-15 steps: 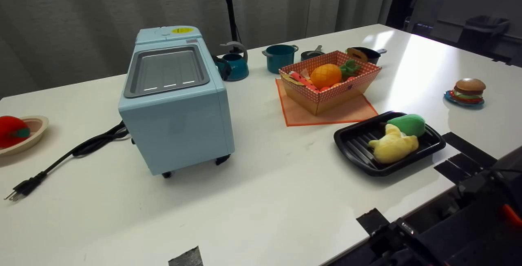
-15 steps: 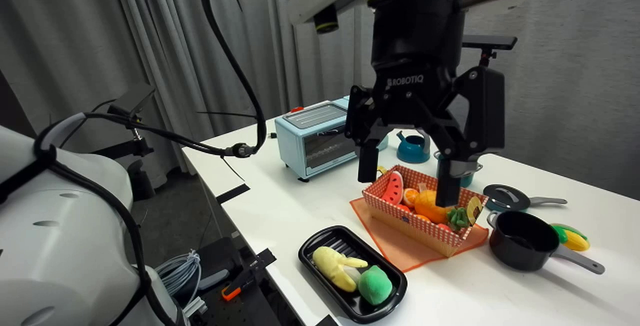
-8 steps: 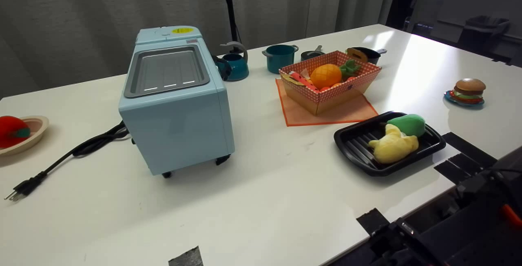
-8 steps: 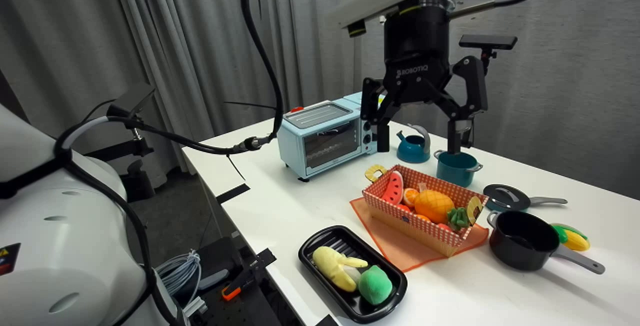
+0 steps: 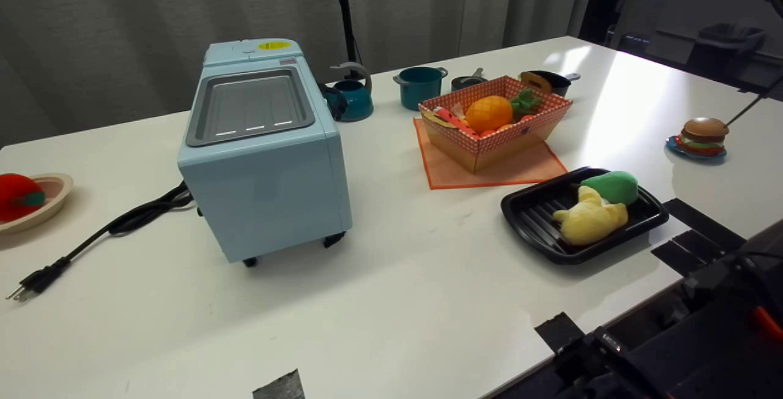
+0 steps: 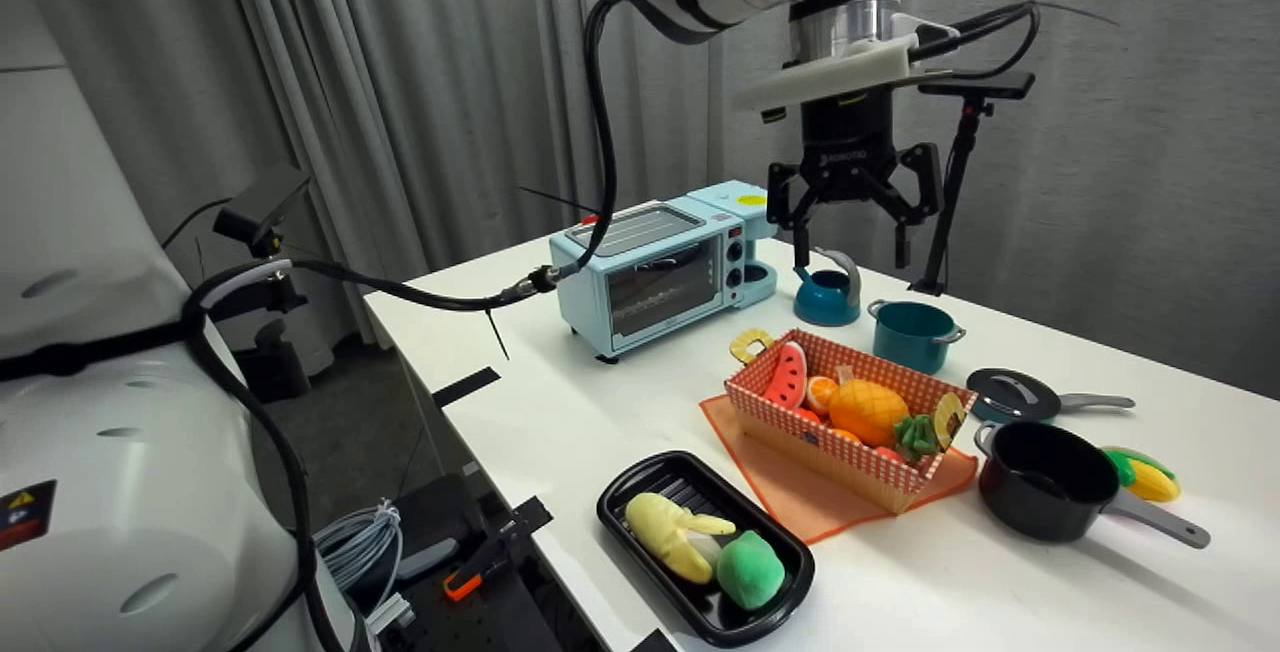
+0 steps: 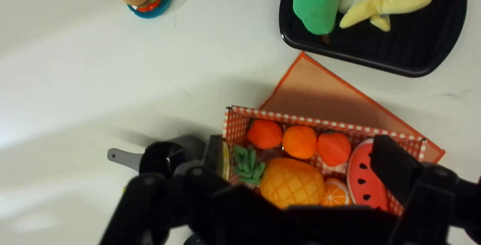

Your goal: Take the pineapple plush toy out of the box and put it on the tray

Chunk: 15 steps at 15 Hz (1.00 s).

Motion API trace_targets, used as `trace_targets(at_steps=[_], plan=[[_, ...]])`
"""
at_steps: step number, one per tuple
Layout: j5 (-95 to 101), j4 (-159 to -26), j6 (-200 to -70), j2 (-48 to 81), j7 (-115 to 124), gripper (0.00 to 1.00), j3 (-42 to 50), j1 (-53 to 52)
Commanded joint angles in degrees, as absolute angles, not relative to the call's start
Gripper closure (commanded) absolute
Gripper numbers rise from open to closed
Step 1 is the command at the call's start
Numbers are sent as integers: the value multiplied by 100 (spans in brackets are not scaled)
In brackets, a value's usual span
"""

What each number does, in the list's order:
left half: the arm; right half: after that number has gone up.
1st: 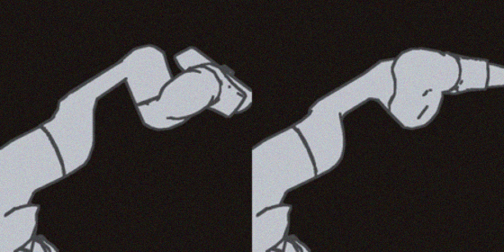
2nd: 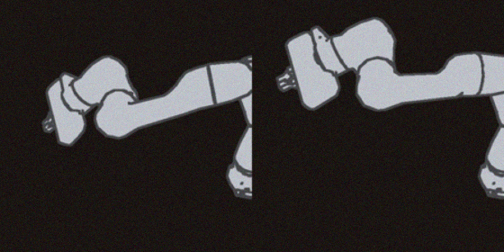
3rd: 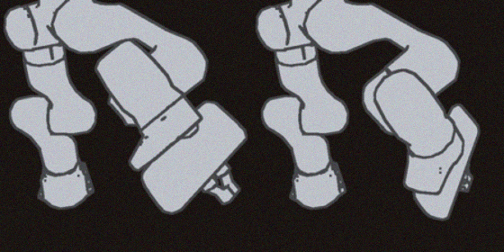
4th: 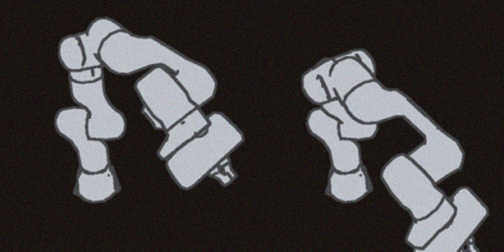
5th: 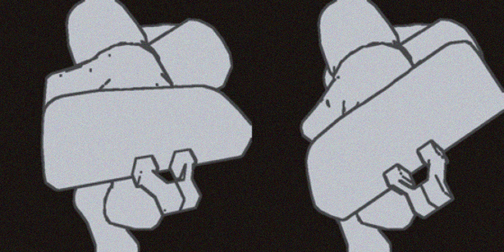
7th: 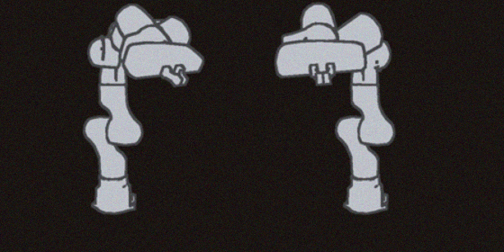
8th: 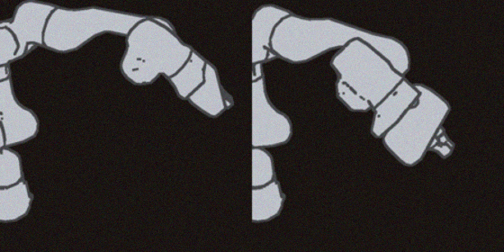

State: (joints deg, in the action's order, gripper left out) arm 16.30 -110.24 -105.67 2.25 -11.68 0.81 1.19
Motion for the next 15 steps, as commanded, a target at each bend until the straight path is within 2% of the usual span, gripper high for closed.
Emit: trace_targets(at_steps=[1,6,15], plan=[[1300,-10214,-10807,1024,-1025,0,-51,12],[1089,-9700,-11071,1566,-913,0,-246,-90],[1204,-9895,-11981,2020,-356,0,-114,-108]])
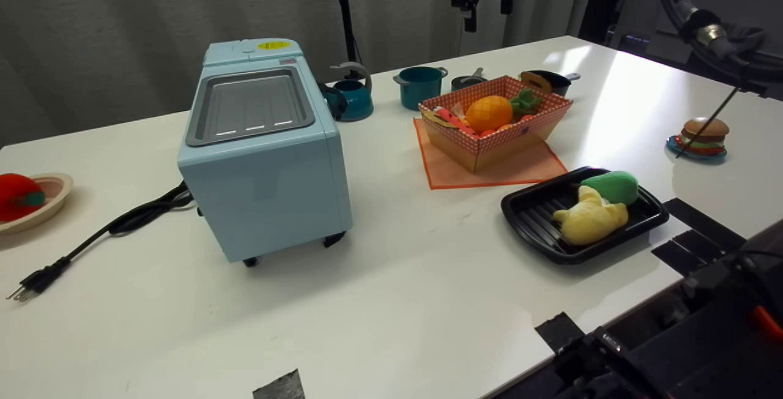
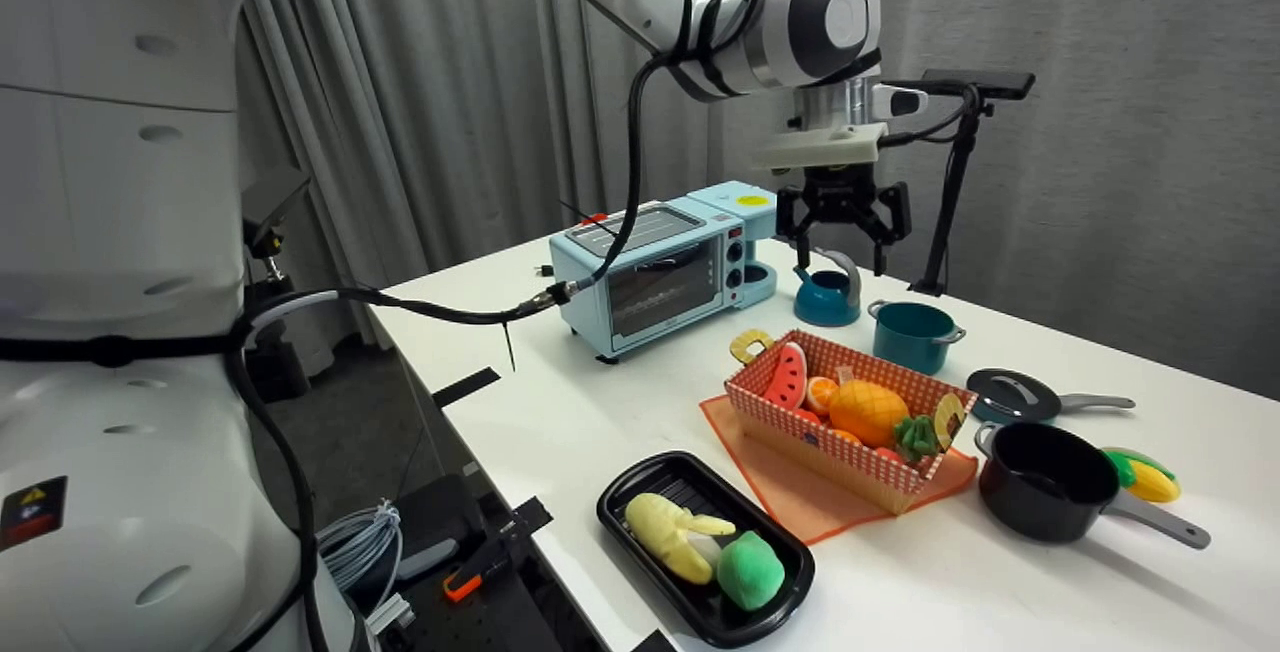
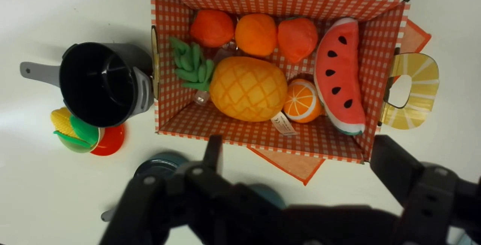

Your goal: Take the pineapple plush toy out of the box and put it on the tray

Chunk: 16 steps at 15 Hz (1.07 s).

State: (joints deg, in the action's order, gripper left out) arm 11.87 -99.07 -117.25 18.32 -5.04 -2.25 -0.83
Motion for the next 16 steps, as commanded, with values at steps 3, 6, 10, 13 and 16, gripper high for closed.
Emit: trace_targets(at_steps=[3,6,10,13,16], plan=[[1459,-9939,-12387,2280,-139,0,26,-164],[1662,-9898,-12711,2599,103,0,154,-186],[1722,-9791,-12960,3062,260,0,254,-182],[1667,-9671,-13056,3374,273,0,300,-171],[1632,-9624,-13071,3633,291,0,336,-169]])
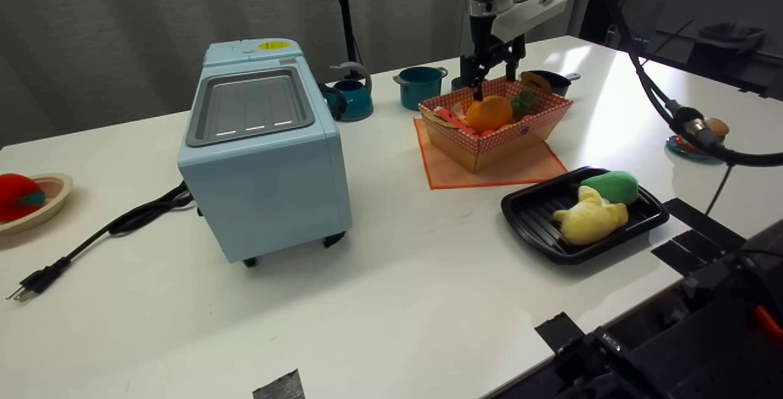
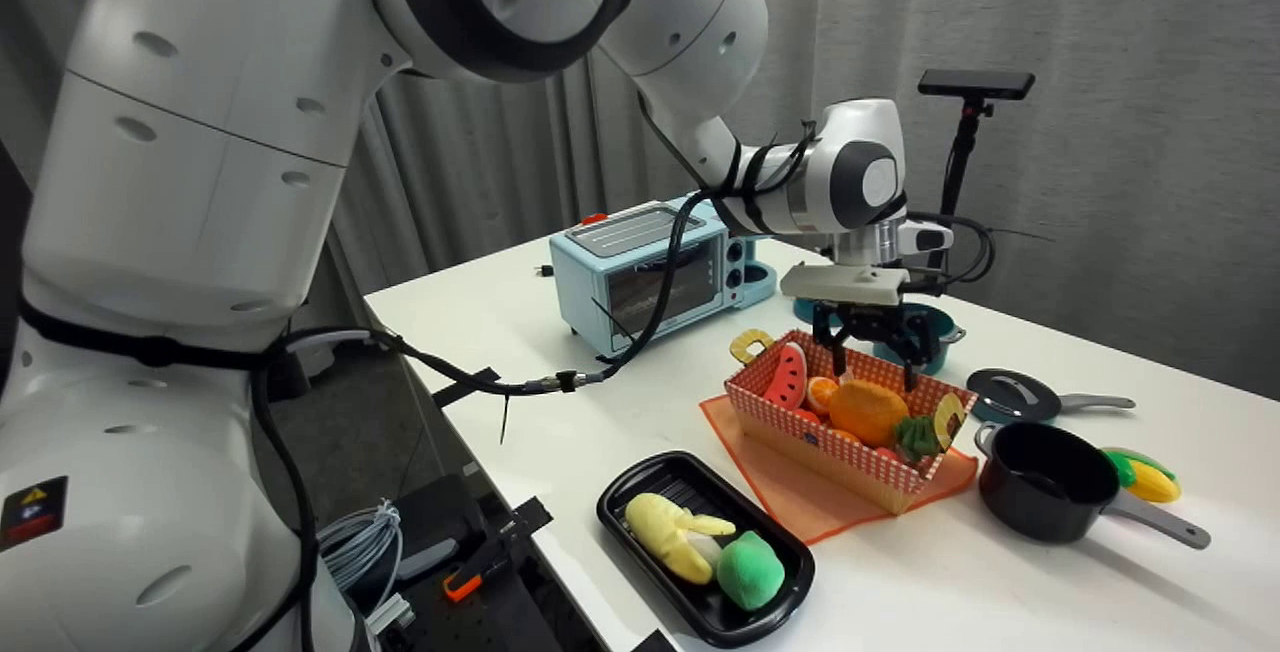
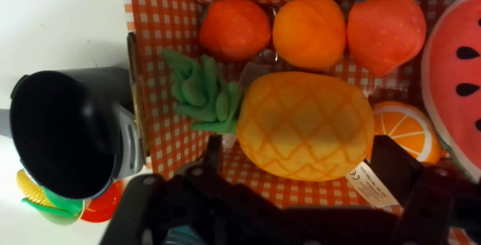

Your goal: Take the pineapple plush toy out of the box and put it on the tray

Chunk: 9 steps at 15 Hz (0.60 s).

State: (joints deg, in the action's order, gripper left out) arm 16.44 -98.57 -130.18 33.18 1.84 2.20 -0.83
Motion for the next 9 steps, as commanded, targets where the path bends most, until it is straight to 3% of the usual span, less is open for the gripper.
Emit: trace_targets(at_steps=[1,8,9], plan=[[1622,-9621,-13065,3700,295,0,342,-170],[1458,-9644,-13001,3985,294,0,258,-196],[1427,-9656,-12997,3988,291,25,247,-193]])
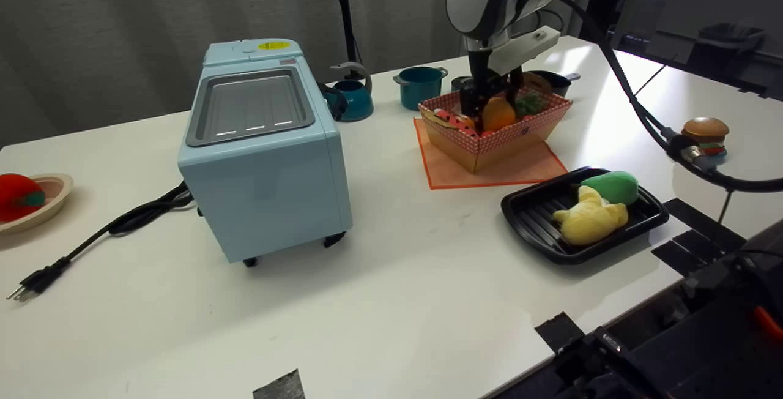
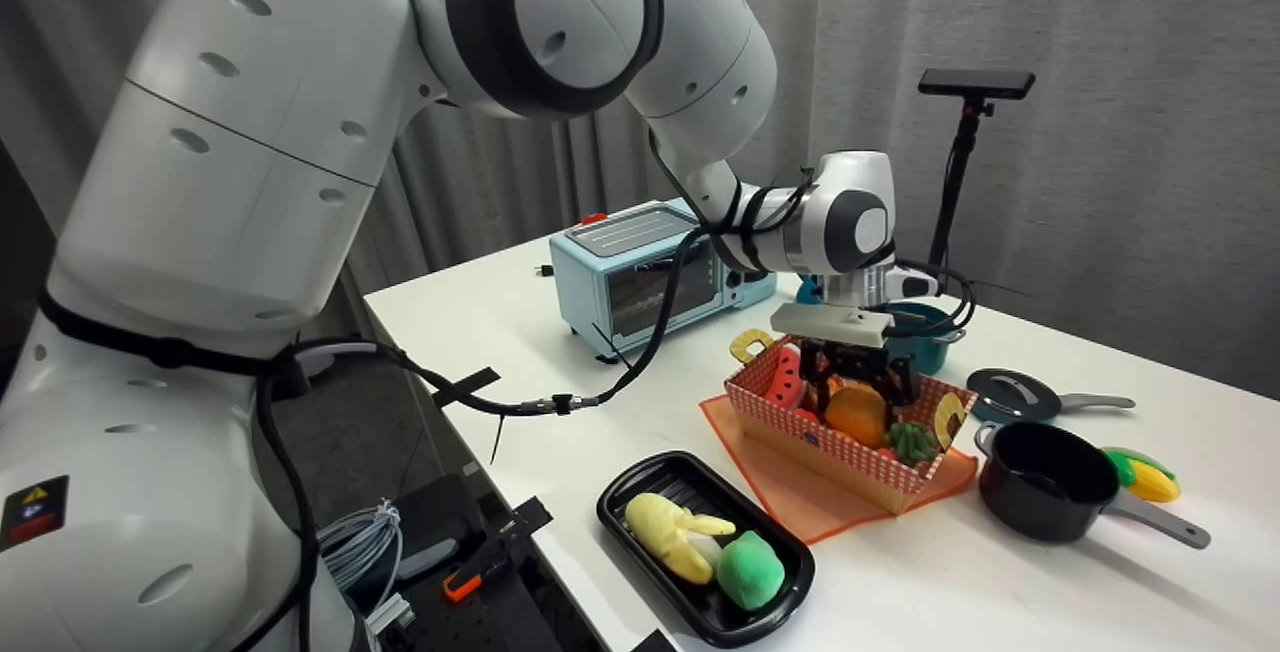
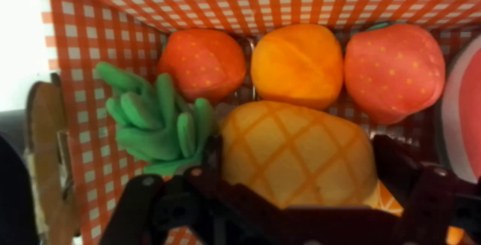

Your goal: Take the pineapple plush toy out of the box and put it on the tray

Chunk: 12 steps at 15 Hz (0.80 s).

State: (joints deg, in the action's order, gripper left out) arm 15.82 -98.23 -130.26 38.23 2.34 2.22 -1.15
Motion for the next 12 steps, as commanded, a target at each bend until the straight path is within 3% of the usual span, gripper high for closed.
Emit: trace_targets(at_steps=[1,10,12], plan=[[1416,-9675,-12996,3981,291,28,249,-196],[1433,-10343,-13065,3140,588,91,298,-266],[1475,-10631,-13132,2763,738,92,315,-298]])
